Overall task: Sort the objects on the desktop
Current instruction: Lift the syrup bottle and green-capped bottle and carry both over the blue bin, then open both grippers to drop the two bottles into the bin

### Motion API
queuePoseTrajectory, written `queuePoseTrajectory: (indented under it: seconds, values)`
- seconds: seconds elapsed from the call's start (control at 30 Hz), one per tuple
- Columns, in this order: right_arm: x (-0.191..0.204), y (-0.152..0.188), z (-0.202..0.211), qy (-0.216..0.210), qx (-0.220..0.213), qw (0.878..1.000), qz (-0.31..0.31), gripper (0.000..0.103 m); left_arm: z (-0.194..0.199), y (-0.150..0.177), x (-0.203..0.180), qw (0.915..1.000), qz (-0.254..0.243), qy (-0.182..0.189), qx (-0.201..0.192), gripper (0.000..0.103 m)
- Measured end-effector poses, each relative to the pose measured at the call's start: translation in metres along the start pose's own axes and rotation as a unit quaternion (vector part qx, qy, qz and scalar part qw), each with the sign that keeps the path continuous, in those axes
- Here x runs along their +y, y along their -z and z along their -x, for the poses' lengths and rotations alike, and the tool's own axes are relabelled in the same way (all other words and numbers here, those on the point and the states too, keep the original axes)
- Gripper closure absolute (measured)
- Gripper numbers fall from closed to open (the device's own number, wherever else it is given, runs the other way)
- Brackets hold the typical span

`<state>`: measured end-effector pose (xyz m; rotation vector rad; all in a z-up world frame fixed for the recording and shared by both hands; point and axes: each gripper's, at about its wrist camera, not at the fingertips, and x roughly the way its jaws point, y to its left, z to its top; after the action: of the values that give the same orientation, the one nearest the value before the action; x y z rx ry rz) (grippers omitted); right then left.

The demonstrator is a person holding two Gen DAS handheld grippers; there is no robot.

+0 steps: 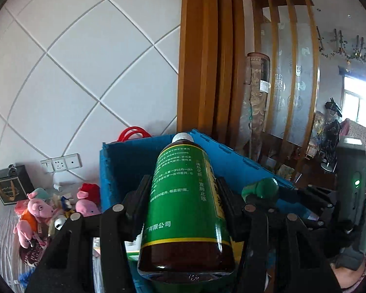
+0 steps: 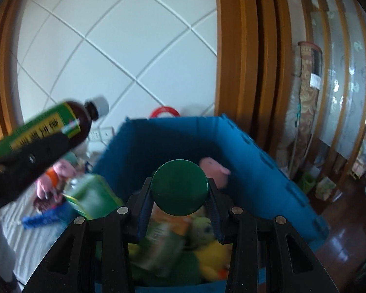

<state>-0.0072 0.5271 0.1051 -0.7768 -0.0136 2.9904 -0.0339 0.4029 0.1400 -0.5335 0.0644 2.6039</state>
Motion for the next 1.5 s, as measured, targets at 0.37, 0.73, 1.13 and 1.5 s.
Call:
queuePoseTrajectory:
  seconds: [0.37, 0.73, 1.13, 1.5]
  values:
    - [-0.087, 0.039, -0.100, -0.020, 0.227, 0.973, 0.037, 0.063, -0.139, 0.049, -0.063, 0.9687, 0.046, -0.018, 0.243, 0.052]
    - [-0.093, 0.060, -0.135, -0.031, 0.323, 0.940, 0.105, 0.063, -0.138, 0.056, -0.057, 0.9685, 0.053, -0.035, 0.241, 0.052]
    - [-0.093, 0.060, -0.137, -0.038, 0.329, 0.936, 0.123, 0.039, -0.111, 0.060, -0.064, 0.9780, 0.046, -0.048, 0.198, 0.041]
    - [-0.093, 0.047, -0.080, -0.057, 0.200, 0.975, 0.078, 0.002, -0.049, 0.051, -0.059, 0.9914, 0.051, -0.077, 0.093, 0.024]
